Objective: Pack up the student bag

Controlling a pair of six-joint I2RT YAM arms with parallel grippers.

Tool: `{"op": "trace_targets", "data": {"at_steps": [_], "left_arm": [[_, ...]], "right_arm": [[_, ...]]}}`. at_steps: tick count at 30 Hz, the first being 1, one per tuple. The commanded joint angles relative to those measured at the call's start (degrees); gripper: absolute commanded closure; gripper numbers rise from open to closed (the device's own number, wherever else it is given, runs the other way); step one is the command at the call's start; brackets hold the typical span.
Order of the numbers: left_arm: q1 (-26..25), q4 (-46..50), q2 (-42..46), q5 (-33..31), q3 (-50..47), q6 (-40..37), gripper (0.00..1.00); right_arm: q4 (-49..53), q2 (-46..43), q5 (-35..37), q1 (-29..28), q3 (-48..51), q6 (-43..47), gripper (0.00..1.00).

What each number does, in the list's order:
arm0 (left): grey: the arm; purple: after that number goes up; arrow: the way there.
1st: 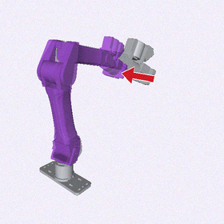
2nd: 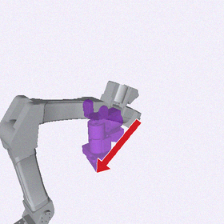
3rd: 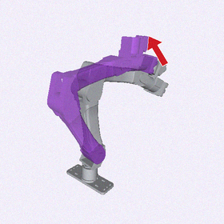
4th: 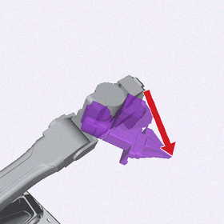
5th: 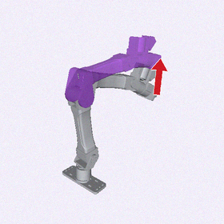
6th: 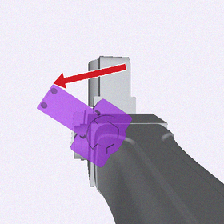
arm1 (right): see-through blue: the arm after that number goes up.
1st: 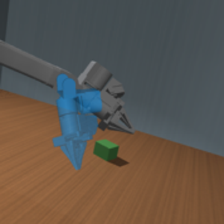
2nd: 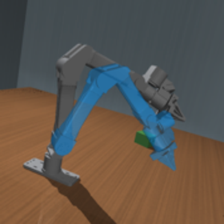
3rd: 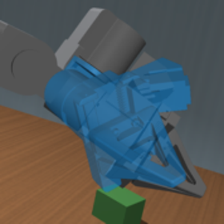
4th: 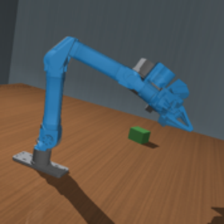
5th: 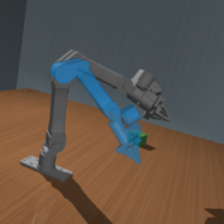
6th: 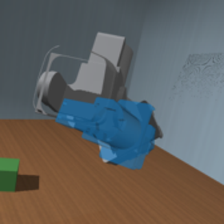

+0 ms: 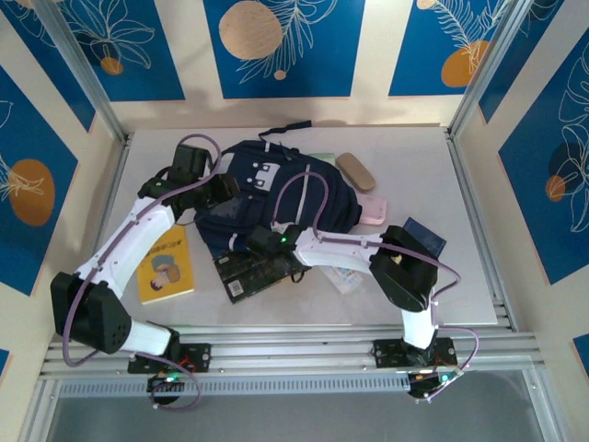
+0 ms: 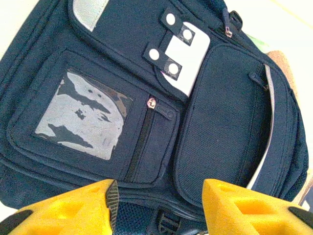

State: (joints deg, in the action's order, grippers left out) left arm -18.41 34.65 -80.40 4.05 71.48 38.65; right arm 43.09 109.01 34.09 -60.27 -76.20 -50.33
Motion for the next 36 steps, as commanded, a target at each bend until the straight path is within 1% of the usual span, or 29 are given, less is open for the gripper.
{"op": "trace_targets", "data": {"at_steps": [1, 4, 11, 17, 18, 20, 22, 23, 26, 28, 31, 33, 36], "left_arm": [[0.6, -1.1, 1.2, 1.6, -0.7, 0.6, 0.52], [0.8, -1.2, 1.0, 1.8, -0.7, 0.6, 0.52], [0.8, -1.2, 0.5, 2.2, -0.8, 0.7, 0.52], [1.0, -1.3, -0.1, 2.8, -0.8, 0.8, 0.52], [1.0, -1.3, -0.2, 2.8, -0.7, 0.8, 0.52], [1.1, -1.3, -0.5, 2.8, -0.8, 0.8, 0.52], [1.2, -1.3, -0.5, 2.8, -0.8, 0.8, 0.52], [1.3, -1.3, -0.5, 2.7, -0.8, 0.7, 0.52], [1.4, -1.3, -0.5, 2.4, -0.9, 0.1, 0.52], [1.4, -1.4, -0.5, 2.6, -0.8, -1.2, 0.51], [1.3, 0.4, 0.1, 2.4, -1.2, -0.5, 0.49], [1.4, 1.6, 1.1, 4.7, -1.8, 0.9, 0.47], [1.4, 3.5, 3.7, 7.8, -4.0, 4.1, 0.41]], "right_arm": [[0.1, 1.2, -1.8, 1.3, -1.6, 0.5, 0.58], [-0.5, 2.4, -3.1, 1.6, -2.4, 1.8, 0.61], [2.5, 6.2, -0.6, 1.2, -6.6, 3.0, 0.63], [3.1, 6.9, 0.4, 1.5, -7.0, 3.6, 0.79], [2.9, 6.6, 0.3, 1.6, -6.6, 3.7, 0.81], [2.0, 5.7, 0.1, 1.7, -5.2, 3.7, 0.89], [0.6, 4.0, -0.3, 2.1, -3.5, 3.9, 0.92], [-0.3, 2.9, -0.8, 2.3, -2.5, 3.9, 0.95], [-3.4, -1.6, -3.6, 3.1, 1.1, 3.7, 1.0], [-6.1, -4.9, -6.5, 3.9, 4.0, 3.0, 1.0], [-10.9, -9.3, -13.0, 5.6, 8.6, 1.8, 1.0], [-15.6, -11.8, -17.9, 6.8, 12.0, 1.5, 1.0], [-19.9, -14.5, -22.9, 8.2, 15.6, 0.0, 1.0]]}}
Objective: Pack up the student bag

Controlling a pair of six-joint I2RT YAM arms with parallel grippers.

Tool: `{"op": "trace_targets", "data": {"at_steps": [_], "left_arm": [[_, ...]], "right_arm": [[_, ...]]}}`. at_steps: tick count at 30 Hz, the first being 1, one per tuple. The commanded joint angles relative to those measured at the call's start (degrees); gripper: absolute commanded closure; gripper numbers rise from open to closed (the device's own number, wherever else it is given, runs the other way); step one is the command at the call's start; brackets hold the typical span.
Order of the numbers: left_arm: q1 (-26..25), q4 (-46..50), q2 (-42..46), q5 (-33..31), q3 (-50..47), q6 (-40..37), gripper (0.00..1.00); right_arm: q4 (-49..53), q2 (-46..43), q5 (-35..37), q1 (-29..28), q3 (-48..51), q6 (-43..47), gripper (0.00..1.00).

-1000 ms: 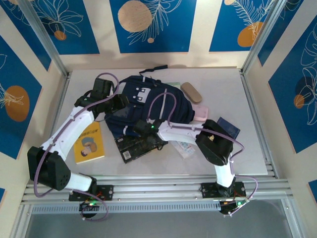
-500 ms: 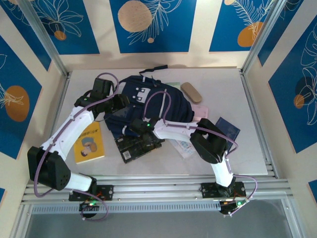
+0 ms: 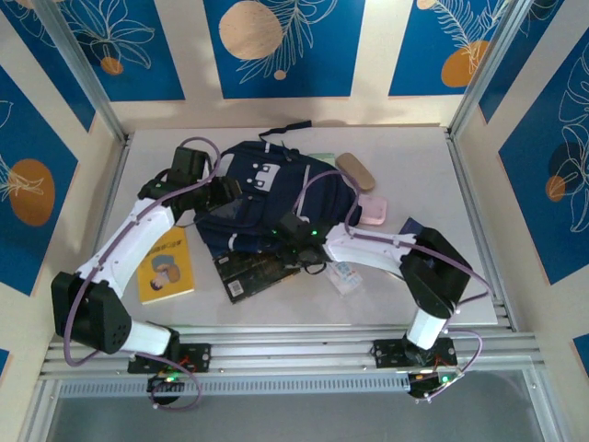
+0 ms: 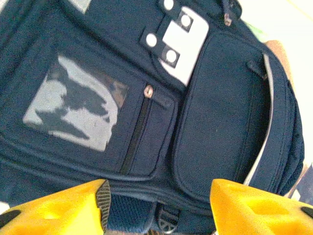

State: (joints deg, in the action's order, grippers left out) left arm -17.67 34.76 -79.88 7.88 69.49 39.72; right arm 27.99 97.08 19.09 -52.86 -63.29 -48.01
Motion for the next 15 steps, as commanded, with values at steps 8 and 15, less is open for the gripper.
{"op": "trace_targets", "data": {"at_steps": [8, 15], "left_arm": [[0.1, -7.4, 14.5, 14.3, -24.6, 21.5, 0.31], [-1.4, -16.0, 12.3, 11.4, -30.6, 29.0, 0.32]], "right_arm": [[-13.1, -6.2, -16.3, 2.7, 7.6, -5.8, 1.0], [-17.1, -5.2, -18.7, 1.9, 8.3, -7.6, 1.0]]}}
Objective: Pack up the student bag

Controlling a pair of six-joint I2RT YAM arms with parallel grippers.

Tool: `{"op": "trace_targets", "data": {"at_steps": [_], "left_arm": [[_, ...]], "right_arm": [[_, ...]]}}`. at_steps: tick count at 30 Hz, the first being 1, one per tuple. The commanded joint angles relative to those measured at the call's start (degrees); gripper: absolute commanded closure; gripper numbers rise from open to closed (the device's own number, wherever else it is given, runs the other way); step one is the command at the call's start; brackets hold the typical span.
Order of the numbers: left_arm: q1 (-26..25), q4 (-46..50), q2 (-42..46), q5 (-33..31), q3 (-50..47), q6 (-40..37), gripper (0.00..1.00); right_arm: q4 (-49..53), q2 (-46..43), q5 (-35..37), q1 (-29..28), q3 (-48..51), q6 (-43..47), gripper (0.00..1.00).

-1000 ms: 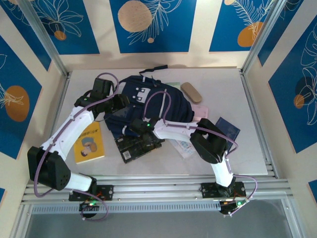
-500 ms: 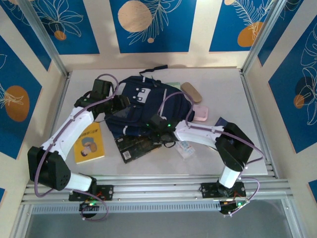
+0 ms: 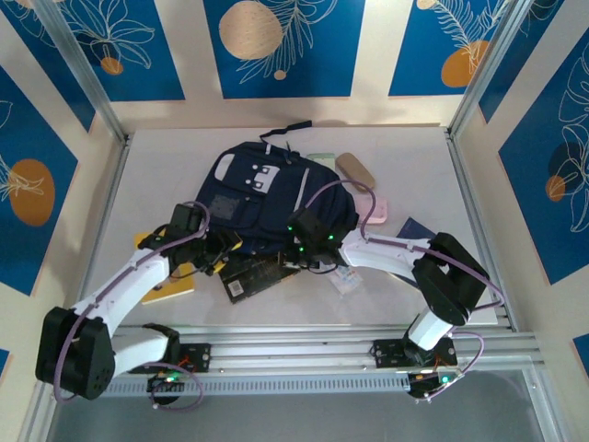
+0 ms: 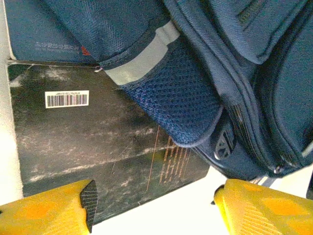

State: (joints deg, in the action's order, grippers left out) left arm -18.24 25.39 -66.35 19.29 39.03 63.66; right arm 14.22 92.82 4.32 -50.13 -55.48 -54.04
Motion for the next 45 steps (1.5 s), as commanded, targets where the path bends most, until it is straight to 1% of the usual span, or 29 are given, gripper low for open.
{"op": "trace_targets", "data": {"at_steps": [1, 4, 8, 11, 14, 15, 17, 18, 19, 20, 23, 25, 28, 33, 36, 40, 45], "left_arm": [[-1.1, -7.2, -2.3, -0.9, -0.1, 5.2, 0.33], [-1.6, -10.6, -5.4, -3.0, -1.3, 6.8, 0.35], [-2.0, -17.1, -10.4, -3.5, -3.3, 8.5, 0.35], [-2.4, -18.3, -13.7, -5.5, -3.4, 9.0, 0.37], [-2.4, -19.2, -15.3, -8.2, -3.1, 9.4, 0.43], [-2.4, -19.1, -15.5, -9.0, -2.9, 9.6, 0.46], [-2.4, -18.4, -15.2, -10.9, -2.0, 9.2, 0.63], [-2.4, -16.8, -14.9, -12.5, -1.1, 8.8, 0.74], [-2.4, -14.2, -14.4, -14.6, -0.1, 8.2, 0.89], [-2.3, -11.6, -13.9, -16.8, 1.2, 7.6, 0.99], [-2.3, -6.4, -12.1, -22.4, 3.7, 5.6, 1.0], [-2.1, -5.1, -11.0, -24.4, 4.5, 5.0, 1.0], [-1.7, -4.1, -10.5, -25.7, 5.3, 4.3, 1.0], [-0.8, -3.2, -11.2, -26.0, 6.5, 3.8, 1.0], [-0.4, -3.0, -11.2, -26.2, 6.9, 3.1, 1.0], [0.4, -2.4, -11.3, -26.4, 7.4, 2.4, 1.0], [0.8, -2.2, -11.8, -26.6, 8.3, 1.2, 1.0]], "right_arm": [[-3.9, -0.8, -4.0, -0.8, 0.6, -1.9, 1.0], [-5.6, -0.5, -4.4, -1.1, 1.0, -2.8, 1.0], [-5.7, 0.6, -4.3, -1.8, 0.5, -3.1, 1.0], [-5.2, 1.1, -3.8, -2.1, 0.3, -3.1, 1.0], [-4.5, 1.3, -3.6, -2.2, 0.1, -2.9, 1.0], [-3.9, 1.3, -3.2, -2.3, 0.1, -2.7, 1.0], [-2.1, 1.0, -2.2, -2.4, 0.0, -2.5, 1.0], [-1.0, 0.6, -1.8, -2.3, -0.1, -2.3, 1.0], [0.1, 0.4, -1.3, -2.3, -0.1, -2.1, 1.0], [1.3, 0.0, -0.7, -2.2, -0.1, -1.9, 1.0], [3.4, -1.7, -0.5, -1.5, 0.7, -1.3, 1.0], [4.3, -3.0, -0.9, -0.8, 1.6, -1.0, 1.0], [5.6, -5.0, -1.2, 0.2, 3.1, -0.4, 1.0], [8.4, -7.9, -1.6, 2.8, 5.0, 1.5, 1.0], [10.7, -9.5, -2.2, 5.7, 5.8, 3.8, 1.0], [14.0, -11.6, -2.8, 11.0, 6.6, 7.2, 1.0], [15.1, -12.5, -3.1, 17.8, 6.6, 10.3, 1.0]]}}
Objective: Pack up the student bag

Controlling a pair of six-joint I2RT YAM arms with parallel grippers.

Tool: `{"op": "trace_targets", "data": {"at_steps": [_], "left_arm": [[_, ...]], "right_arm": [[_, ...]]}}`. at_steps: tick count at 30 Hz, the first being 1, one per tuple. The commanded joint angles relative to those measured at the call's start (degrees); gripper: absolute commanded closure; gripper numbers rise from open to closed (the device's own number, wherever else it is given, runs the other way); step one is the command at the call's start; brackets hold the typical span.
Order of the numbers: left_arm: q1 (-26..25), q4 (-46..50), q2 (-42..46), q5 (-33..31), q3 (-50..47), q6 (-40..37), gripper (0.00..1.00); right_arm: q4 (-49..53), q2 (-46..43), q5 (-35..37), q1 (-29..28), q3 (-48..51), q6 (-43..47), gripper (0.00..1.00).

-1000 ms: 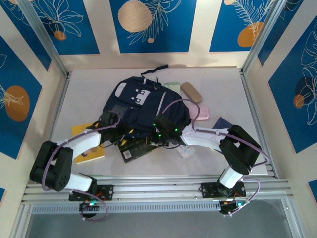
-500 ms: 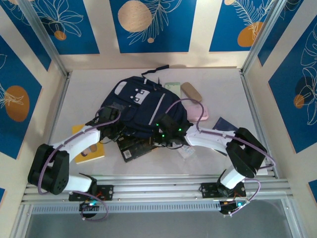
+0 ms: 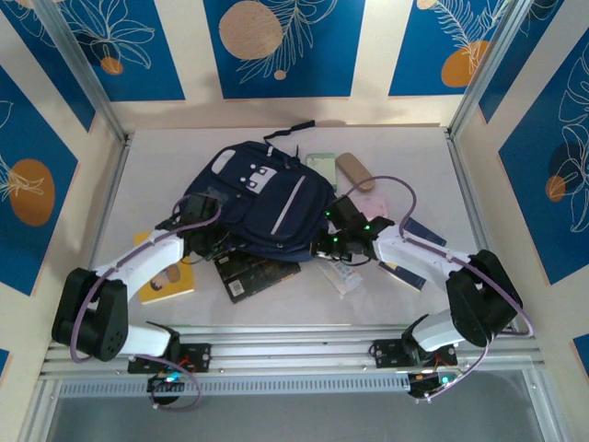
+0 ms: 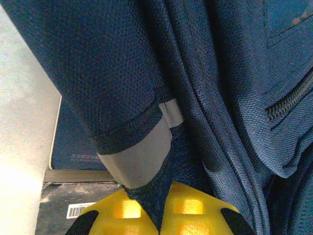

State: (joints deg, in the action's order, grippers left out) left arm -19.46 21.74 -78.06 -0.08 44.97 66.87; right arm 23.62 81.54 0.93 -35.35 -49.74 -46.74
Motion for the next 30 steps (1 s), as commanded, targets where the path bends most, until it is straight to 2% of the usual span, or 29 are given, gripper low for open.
{"op": "trace_targets", "data": {"at_steps": [1, 4, 7, 13, 15, 17, 20, 24, 30], "left_arm": [[2.0, 1.6, -0.2, -7.2, 2.6, -2.1, 1.0], [2.0, 1.6, -1.0, -6.8, 3.2, -2.5, 1.0], [2.2, 1.2, -2.8, -4.9, 5.6, -5.3, 1.0], [2.6, 8.4, -11.2, -0.5, 22.2, -14.7, 0.99], [3.7, 11.2, -13.6, 0.6, 28.5, -16.8, 0.92], [5.8, 12.8, -15.9, 5.1, 34.4, -19.1, 0.79], [8.7, 15.9, -16.0, 8.9, 38.3, -18.6, 0.62], [10.7, 19.5, -10.8, 9.2, 34.1, -17.8, 0.51], [13.2, 18.1, 2.6, 15.0, 16.3, -13.9, 0.4]], "right_arm": [[5.6, -1.0, -0.4, 4.5, 0.6, 3.2, 1.0], [5.1, -0.3, -2.1, 5.9, -1.1, 4.8, 1.0], [5.7, -1.2, -2.6, 4.0, -3.3, 6.8, 1.0], [9.4, -3.8, -0.5, -2.2, -8.3, 6.7, 1.0], [10.8, -3.7, 2.1, -5.2, -11.2, 5.5, 1.0], [11.1, -2.7, 3.9, -8.2, -14.3, 3.2, 1.0], [10.6, 0.7, 5.7, -12.4, -19.0, -0.2, 1.0], [6.2, 6.4, 7.4, -16.1, -21.8, -4.8, 1.0], [-6.6, 14.8, 4.9, -19.6, -20.5, -12.4, 1.0]]}}
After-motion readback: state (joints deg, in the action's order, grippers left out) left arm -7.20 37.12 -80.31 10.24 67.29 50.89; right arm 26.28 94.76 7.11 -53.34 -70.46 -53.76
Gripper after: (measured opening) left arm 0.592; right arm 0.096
